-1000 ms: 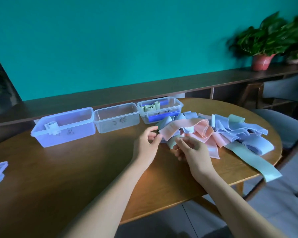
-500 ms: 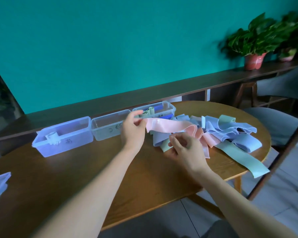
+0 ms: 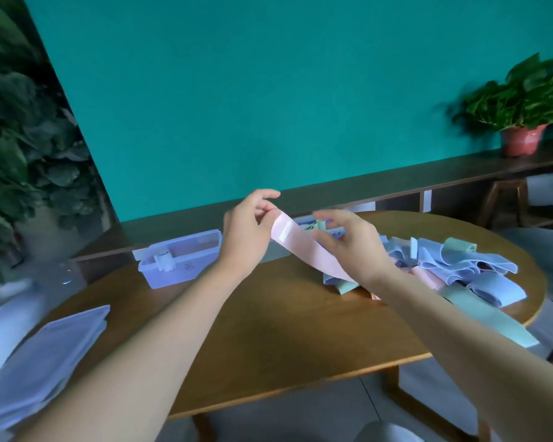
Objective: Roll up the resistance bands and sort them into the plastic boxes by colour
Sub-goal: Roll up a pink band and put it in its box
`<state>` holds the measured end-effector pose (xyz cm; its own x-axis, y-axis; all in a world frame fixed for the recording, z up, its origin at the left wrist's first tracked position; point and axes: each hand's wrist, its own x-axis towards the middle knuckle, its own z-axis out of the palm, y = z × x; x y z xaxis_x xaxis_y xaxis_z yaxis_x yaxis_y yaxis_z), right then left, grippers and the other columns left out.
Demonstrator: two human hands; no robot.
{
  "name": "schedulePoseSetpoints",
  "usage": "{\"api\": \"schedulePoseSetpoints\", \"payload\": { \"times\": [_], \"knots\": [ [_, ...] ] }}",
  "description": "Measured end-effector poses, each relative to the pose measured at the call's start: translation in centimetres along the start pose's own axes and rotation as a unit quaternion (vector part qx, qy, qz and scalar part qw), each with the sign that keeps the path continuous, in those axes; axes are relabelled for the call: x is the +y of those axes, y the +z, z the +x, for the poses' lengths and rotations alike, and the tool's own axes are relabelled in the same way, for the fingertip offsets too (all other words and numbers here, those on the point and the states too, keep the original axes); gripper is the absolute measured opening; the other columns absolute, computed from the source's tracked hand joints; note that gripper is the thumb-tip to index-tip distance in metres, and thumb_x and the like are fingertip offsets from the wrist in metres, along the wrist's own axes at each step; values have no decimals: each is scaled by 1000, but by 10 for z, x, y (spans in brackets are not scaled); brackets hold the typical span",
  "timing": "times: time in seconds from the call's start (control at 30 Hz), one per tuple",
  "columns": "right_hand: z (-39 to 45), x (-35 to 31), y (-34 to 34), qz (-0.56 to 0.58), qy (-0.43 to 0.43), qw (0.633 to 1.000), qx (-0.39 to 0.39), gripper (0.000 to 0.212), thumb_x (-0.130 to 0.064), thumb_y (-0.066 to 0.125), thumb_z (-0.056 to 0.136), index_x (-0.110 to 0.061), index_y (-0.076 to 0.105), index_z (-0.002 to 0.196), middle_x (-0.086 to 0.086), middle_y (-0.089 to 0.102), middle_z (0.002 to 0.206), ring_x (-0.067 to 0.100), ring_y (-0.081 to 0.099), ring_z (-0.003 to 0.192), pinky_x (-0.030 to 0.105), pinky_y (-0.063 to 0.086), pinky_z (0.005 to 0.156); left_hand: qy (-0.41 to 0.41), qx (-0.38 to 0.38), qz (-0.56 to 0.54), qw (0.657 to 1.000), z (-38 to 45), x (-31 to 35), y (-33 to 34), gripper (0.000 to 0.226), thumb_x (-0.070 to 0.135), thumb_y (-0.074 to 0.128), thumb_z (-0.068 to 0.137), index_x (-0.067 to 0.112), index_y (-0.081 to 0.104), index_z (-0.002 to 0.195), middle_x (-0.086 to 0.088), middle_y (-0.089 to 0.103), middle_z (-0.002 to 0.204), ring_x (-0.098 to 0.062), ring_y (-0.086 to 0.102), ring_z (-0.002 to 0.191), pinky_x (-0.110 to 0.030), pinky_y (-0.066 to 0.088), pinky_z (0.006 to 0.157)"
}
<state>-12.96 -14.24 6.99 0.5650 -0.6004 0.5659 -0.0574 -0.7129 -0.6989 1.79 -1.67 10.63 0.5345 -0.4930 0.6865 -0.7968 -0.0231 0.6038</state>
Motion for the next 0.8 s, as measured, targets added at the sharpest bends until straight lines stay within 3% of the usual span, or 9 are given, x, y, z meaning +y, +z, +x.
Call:
{"api": "schedulePoseSetpoints", "payload": {
  "times": [0.13,0.23,0.33,0.53,0.7,0.8],
  "knots": [
    [7,-32,14,19,-44,997,-63,39,-35,67,96,-27,63,134,-14,66,123,3,58,109,21,45,96,20,3,-1,1000,-16,9,-27,30,4,64,92,28,70,110,14,71,91,-1,65,87,-11,49,80],
    [5,-53,22,47,-61,991,-107,29,-36,69,94,-24,73,120,-13,73,110,-2,66,93,15,55,85,27,1,7,1000,-27,16,-49,28,6,64,93,29,70,109,16,71,94,0,65,90,-9,49,80],
    [-1,-71,28,112,-76,981,-136,20,-30,73,91,-17,78,106,-11,76,95,-1,70,86,9,53,77,31,11,4,999,-35,24,-72,27,5,64,93,27,71,108,16,71,95,1,65,90,-11,50,80],
    [-10,-107,34,280,-35,947,-155,15,-11,74,90,1,76,98,4,76,81,10,70,69,19,56,68,19,46,-21,999,-47,44,-113,23,4,69,91,20,72,108,8,73,95,-1,67,87,-18,54,83],
    [-12,-134,33,355,-11,918,-176,17,-15,76,88,0,76,97,22,75,92,26,69,78,42,62,84,1,64,-73,995,-51,58,-145,21,17,76,88,21,71,108,5,75,90,-9,71,88,-30,57,86],
    [-12,-146,29,393,-4,900,-187,10,-14,76,88,-5,76,93,20,74,89,27,68,79,46,59,89,-14,57,-94,994,-56,66,-159,22,19,77,88,22,70,108,2,76,85,-15,73,83,-34,58,81]
  ]
}}
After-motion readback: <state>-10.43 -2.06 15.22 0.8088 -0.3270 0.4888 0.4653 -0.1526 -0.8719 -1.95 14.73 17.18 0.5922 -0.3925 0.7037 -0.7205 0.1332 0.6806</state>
